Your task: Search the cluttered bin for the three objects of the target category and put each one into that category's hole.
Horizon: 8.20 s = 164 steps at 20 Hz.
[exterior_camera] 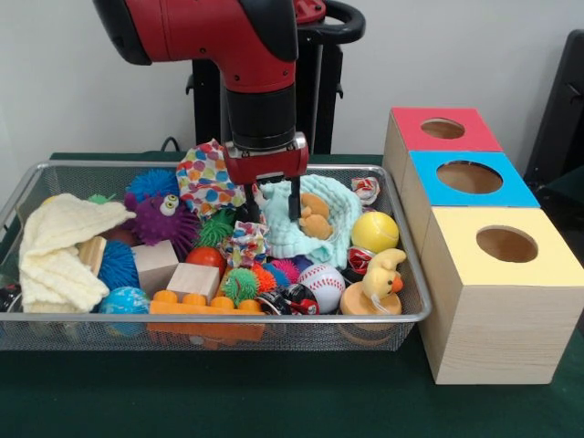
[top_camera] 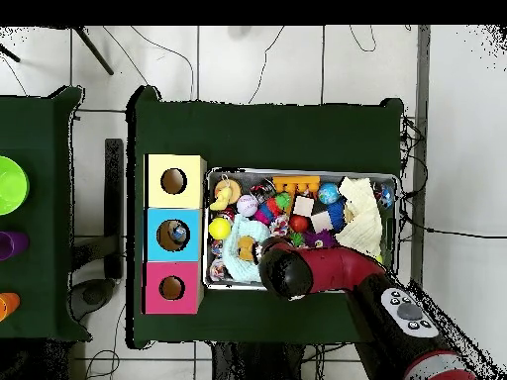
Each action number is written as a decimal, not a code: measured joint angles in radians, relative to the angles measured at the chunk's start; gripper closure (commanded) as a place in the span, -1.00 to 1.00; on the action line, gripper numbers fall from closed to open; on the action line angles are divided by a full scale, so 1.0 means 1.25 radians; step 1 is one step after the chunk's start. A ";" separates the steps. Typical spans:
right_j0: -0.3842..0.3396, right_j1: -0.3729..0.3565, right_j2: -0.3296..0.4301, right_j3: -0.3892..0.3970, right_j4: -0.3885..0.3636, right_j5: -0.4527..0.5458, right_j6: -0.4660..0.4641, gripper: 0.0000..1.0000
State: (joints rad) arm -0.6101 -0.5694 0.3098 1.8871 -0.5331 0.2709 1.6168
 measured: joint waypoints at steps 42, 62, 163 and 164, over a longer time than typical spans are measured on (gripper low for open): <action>-0.027 -0.060 0.045 -0.011 -0.003 0.119 0.000 1.00; -0.139 -0.071 0.172 -0.103 -0.004 0.263 -0.008 1.00; -0.249 -0.059 0.301 -0.184 -0.073 0.399 -0.195 -1.00; -0.245 -0.062 0.301 -0.180 -0.073 0.399 -0.195 -1.00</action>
State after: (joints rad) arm -0.9161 -0.6467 0.6860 1.6623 -0.6239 0.7703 1.3727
